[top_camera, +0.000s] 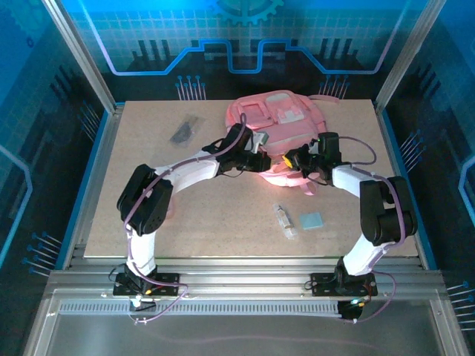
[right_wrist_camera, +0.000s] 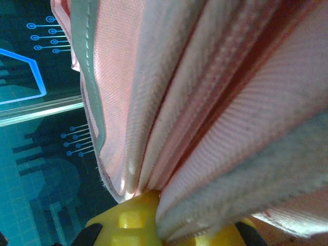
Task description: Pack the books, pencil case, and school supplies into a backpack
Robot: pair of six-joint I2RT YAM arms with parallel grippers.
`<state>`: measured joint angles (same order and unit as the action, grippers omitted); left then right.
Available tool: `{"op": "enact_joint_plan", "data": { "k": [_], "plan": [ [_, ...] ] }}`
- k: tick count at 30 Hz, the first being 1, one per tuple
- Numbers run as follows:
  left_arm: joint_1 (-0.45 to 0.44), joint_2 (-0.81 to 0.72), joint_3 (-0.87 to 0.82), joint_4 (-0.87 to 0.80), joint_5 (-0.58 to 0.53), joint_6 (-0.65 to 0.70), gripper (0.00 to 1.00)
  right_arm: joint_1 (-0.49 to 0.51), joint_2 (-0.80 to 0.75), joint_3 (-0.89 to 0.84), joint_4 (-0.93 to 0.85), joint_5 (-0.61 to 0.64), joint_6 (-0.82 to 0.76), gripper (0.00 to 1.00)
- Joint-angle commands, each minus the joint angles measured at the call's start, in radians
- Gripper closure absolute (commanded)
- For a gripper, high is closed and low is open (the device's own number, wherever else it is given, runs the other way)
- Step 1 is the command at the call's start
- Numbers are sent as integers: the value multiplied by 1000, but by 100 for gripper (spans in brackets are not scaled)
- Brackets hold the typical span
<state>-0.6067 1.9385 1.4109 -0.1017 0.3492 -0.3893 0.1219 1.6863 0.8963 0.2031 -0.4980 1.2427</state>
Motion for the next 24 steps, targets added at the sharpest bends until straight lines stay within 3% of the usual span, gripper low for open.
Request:
{"op": "enact_joint_plan", "data": {
  "k": [1, 6, 11, 17, 24],
  "plan": [
    [18, -109, -90, 78, -28, 34, 100, -2, -32, -11, 85, 52, -12, 100],
    [138, -132, -197, 150, -169, 29, 100, -4, -112, -72, 20, 62, -45, 100],
    [249, -96, -189, 184, -265, -4, 100, -8, -158, -81, -29, 47, -77, 100],
    [278, 16, -45, 128, -410, -28, 100, 1, -177, -71, -56, 20, -95, 100],
    [278, 74, 28, 122, -387, -68, 100, 37, -165, -43, -67, 23, -112, 100]
  ]
}}
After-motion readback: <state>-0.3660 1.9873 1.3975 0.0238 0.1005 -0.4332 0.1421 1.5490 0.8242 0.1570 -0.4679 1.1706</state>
